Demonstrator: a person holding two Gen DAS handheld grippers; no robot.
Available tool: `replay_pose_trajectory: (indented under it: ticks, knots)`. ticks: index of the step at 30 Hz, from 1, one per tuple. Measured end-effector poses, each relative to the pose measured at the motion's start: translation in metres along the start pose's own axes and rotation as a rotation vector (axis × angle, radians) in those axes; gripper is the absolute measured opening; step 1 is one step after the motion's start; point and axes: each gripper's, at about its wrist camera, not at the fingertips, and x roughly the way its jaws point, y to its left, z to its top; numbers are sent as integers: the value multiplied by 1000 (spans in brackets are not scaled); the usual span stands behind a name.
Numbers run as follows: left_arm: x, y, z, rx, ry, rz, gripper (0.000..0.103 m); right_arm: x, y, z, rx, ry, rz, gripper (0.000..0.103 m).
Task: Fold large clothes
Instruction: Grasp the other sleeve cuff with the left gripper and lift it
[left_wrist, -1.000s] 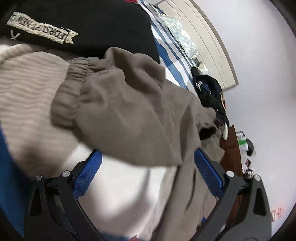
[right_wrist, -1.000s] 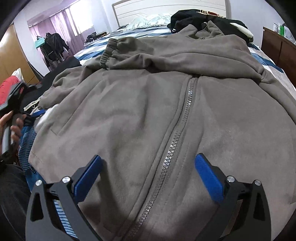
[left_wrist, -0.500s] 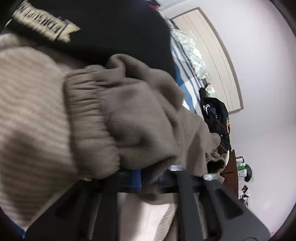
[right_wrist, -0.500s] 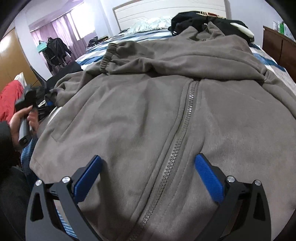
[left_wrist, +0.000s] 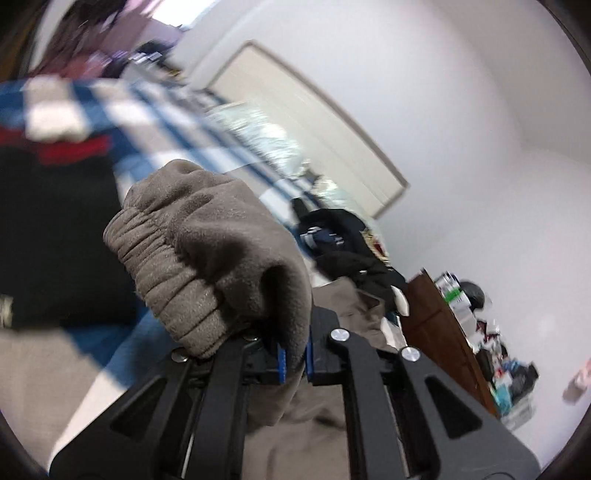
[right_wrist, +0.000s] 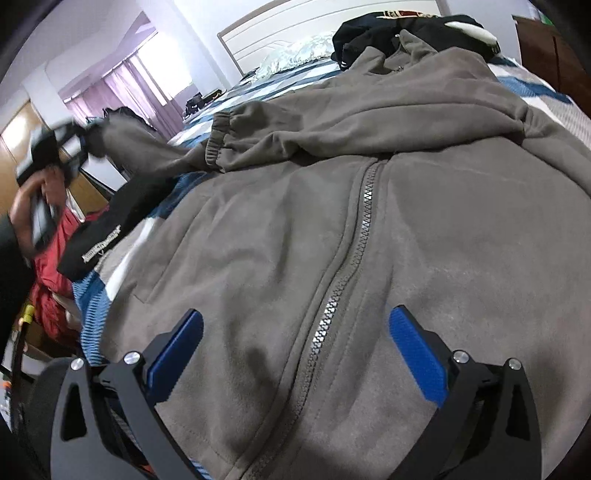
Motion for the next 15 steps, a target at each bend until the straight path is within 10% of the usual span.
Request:
replay_pose_trajectory:
  ticks: [8,15]
  knots:
    - [86,-165,25,278,88,-111,7,-49,-36,11,151,-151,3,99]
    - [195,-260,-55,349,246,-224,7,-104,-93,15,301,-387,-63,99]
